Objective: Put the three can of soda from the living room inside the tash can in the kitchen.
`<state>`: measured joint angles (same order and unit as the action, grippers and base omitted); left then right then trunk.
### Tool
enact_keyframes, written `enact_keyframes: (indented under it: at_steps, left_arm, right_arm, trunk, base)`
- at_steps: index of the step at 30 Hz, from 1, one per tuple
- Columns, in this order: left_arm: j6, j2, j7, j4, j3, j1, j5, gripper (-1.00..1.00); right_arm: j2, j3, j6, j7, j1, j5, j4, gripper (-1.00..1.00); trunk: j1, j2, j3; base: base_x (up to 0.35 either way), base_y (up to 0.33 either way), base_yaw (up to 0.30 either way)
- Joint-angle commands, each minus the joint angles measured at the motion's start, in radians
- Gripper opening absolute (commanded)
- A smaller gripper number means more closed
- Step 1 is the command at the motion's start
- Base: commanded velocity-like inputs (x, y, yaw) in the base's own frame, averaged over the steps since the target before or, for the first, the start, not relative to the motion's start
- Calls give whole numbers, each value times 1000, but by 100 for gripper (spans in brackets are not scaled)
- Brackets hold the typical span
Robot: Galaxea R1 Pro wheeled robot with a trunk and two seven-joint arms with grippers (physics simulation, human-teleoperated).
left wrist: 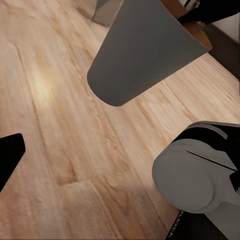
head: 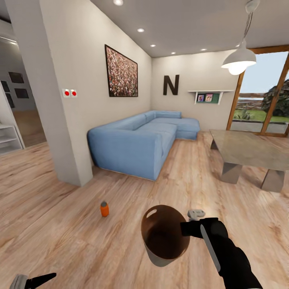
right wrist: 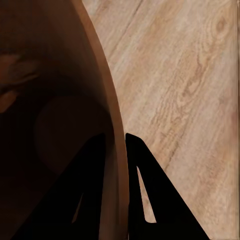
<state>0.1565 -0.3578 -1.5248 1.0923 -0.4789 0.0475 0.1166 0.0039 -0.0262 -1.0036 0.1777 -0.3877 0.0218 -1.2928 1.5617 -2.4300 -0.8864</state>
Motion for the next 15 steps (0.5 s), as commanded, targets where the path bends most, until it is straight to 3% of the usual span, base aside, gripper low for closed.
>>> enact_keyframes:
  at_steps: [1,8,15]
  left_arm:
    - [0,0,0,0,0,0,0,100]
    - [0,0,0,0,0,0,0,100]
    - [0,0,0,0,0,0,0,100]
  right_arm:
    - [0,0,-1,4,0,-19,0,-100]
    - [0,0,-1,4,0,-19,0,-100]
    - [0,-1,-1,4,1,-19,0,-100]
  trunk:
    - [0,0,1]
    - [0,0,9]
    - [0,0,13]
  base:
    - [343,7,-221]
    - [345,6,-222]
    - [338,148,-124]
